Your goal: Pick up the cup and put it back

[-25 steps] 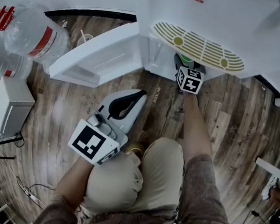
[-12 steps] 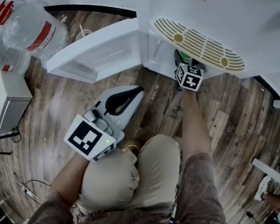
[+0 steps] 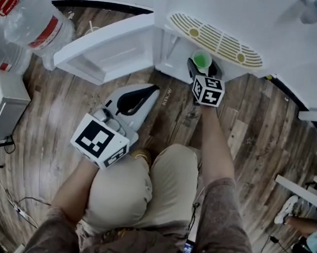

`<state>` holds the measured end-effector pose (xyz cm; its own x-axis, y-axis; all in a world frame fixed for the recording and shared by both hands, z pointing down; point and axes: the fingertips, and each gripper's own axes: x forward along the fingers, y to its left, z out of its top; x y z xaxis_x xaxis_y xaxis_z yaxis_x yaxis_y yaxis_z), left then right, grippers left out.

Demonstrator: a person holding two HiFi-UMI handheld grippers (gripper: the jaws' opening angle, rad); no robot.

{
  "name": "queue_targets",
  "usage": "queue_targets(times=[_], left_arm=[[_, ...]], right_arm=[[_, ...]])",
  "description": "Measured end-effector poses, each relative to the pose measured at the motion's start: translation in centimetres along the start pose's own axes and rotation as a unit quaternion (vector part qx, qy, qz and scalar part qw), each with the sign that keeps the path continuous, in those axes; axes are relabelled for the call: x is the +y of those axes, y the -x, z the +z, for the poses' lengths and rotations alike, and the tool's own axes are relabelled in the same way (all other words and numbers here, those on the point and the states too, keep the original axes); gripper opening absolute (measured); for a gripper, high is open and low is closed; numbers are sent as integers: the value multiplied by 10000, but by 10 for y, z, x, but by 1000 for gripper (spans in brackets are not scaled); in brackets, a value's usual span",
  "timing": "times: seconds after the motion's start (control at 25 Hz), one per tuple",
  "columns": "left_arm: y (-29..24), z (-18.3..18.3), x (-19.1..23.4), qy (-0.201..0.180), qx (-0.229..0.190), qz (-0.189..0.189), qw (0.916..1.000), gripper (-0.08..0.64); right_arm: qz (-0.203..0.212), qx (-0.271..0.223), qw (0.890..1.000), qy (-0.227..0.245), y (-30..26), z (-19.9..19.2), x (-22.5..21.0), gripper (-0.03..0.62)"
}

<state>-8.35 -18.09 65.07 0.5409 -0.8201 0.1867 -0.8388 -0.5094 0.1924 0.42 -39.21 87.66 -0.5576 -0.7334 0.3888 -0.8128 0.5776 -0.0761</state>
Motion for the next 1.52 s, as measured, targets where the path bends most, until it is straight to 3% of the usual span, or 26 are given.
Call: queue_targets(times=[0.44, 1.08, 1.52], left_arm=[[13, 3, -18, -109, 30, 74, 9999, 3], [14, 0, -37, -129, 69, 25, 9999, 3], [13, 1, -46, -220, 72, 23, 9997, 3]], right_arm=[[603, -138, 9979, 167, 75, 35, 30, 325], [923, -206, 9952, 251, 177, 79, 50, 325], [1022, -148, 9943, 259, 233, 81, 67, 325]])
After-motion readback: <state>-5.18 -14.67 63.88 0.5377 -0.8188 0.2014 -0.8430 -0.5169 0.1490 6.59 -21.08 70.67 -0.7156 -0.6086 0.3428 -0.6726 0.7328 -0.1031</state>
